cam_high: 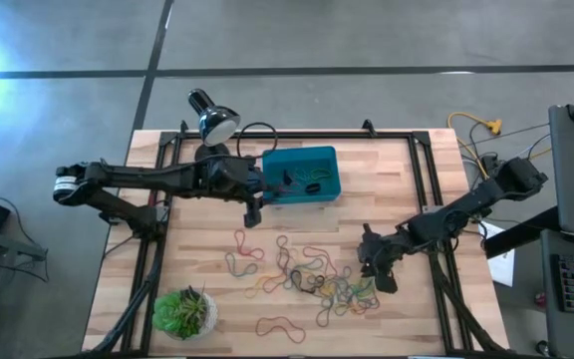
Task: Pick and place rubber bands into bin
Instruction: Put the green rubber band into the blue bin
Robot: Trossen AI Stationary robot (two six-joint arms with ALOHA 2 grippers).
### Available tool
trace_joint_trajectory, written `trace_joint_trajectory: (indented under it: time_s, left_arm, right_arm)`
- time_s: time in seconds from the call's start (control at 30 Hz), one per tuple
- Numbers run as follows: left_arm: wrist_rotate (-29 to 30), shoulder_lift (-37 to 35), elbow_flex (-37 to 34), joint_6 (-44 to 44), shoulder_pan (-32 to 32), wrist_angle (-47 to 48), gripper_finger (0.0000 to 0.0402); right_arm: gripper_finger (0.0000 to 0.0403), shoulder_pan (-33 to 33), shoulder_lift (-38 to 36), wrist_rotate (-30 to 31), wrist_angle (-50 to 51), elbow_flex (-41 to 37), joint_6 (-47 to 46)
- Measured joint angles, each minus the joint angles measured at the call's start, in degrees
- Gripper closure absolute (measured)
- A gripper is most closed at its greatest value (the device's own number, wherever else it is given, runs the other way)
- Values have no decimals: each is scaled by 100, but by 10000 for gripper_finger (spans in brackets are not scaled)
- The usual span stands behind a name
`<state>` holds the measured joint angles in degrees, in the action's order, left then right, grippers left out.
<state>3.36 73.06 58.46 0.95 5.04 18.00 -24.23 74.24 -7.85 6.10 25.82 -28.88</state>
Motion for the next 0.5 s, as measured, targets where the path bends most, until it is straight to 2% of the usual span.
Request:
trace_joint_trajectory:
  time_s: [0.23, 0.5]
  left_arm:
    - [-1, 0, 0, 17, -2, 2, 283]
    - [-1, 0, 2, 15, -2, -1, 283]
  right_arm:
    - [344, -79, 586, 69, -399, 137, 310]
    - [317, -79, 946, 47, -416, 261, 312]
